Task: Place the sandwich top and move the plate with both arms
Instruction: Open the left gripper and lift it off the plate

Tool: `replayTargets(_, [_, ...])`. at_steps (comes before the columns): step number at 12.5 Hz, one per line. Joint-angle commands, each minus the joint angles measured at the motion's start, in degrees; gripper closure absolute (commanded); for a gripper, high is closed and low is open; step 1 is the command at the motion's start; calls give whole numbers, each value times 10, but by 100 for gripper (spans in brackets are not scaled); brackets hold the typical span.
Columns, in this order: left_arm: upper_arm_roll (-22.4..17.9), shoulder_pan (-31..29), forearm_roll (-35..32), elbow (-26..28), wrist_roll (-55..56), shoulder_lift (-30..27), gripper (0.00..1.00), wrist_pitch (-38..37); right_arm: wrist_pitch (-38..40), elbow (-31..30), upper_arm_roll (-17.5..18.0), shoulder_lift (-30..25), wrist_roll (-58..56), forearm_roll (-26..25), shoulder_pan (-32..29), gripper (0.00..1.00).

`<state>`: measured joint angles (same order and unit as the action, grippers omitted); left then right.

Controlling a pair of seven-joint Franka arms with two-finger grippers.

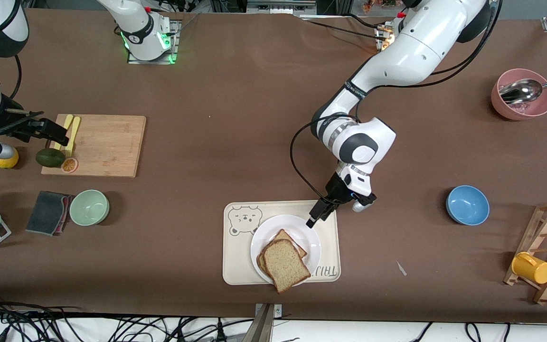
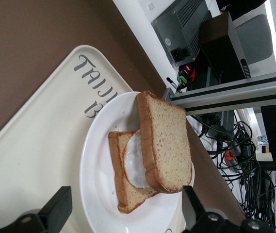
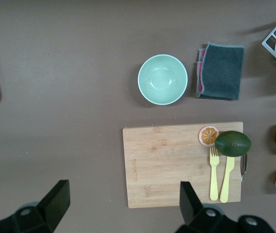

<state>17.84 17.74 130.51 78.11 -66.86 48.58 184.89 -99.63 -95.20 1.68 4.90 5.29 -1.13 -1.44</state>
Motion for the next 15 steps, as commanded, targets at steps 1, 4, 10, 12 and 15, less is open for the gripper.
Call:
replayTargets(1, [-1,-7,-1,13,1,-19,1,2,2,5,0,-2,-12,10,-1,0])
replayTargets(4, [3,-23,-4,13,0,-18,1,-2,2,5,-1,-2,-12,10,-1,0])
replayTargets(10, [24,-44,-20,28,-1,-19,1,-4,2,7,-1,-2,-11,10,-1,0])
replayTargets(12, [29,-44,-21,42,7,-33,1,-4,2,8,0,-2,-12,10,-1,0])
replayTargets(15, [75,-76,-128,36,172,-32,0,-12,2,8,0,-2,-7,10,-1,0])
